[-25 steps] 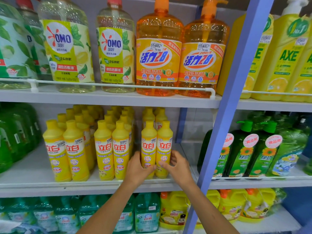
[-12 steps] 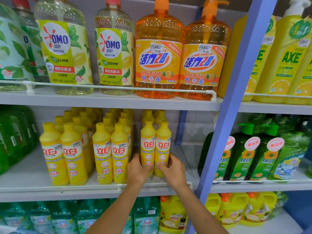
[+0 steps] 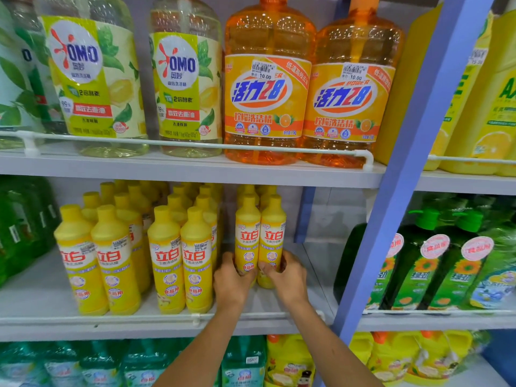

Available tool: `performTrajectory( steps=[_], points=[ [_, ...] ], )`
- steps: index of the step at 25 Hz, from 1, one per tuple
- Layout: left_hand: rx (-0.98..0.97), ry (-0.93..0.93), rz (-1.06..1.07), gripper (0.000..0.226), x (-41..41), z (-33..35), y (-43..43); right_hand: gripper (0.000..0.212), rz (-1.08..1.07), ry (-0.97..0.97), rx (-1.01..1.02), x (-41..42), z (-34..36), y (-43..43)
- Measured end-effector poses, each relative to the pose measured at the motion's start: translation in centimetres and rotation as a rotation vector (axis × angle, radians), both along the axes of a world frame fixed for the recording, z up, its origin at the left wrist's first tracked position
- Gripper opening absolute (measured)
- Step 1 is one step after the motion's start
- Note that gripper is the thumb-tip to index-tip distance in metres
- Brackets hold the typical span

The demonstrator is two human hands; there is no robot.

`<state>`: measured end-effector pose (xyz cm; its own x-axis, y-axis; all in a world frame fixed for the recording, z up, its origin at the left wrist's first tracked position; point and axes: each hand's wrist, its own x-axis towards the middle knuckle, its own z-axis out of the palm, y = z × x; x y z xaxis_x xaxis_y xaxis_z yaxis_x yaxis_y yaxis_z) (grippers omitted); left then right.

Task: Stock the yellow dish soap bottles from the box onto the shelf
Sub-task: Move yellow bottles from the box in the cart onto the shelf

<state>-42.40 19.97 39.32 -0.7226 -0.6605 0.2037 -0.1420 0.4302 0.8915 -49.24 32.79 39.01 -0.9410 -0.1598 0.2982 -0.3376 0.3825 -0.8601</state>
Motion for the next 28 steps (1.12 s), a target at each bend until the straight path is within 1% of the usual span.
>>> performTrajectory(
  steps=[3,7,11,17,24,26,28],
  points=[
    [-0.019,0.011,0.002,0.051,-0.8,-0.5,-0.3,0.045,0.017,-0.015,0.025,-0.6,-0.5,-0.1],
    [-0.047,0.004,-0.023,0.049,-1.7,-0.6,-0.6,0.047,0.050,-0.009,0.054,-1.4,-0.5,-0.3],
    [-0.059,-0.024,-0.028,0.048,-2.3,-0.7,-0.8,0.047,0.040,-0.021,0.019,-2.2,-0.9,-0.8],
    [-0.025,-0.029,-0.030,0.050,-3.4,-1.1,-1.3,0.057,0.062,-0.049,-0.027,-3.6,-1.5,-1.3],
    [-0.015,0.029,-0.009,0.053,-4.4,-1.9,-1.6,0.048,0.053,-0.049,-0.027,-4.0,-1.5,-1.5],
    [-0.010,0.040,-0.010,0.053,-4.3,-1.9,-1.5,0.053,0.051,-0.043,-0.034,-4.1,-1.5,-1.5],
    [-0.012,0.051,-0.008,0.052,-4.1,-1.9,-1.5,0.064,0.060,-0.051,-0.039,-4.0,-1.5,-1.5]
  ],
)
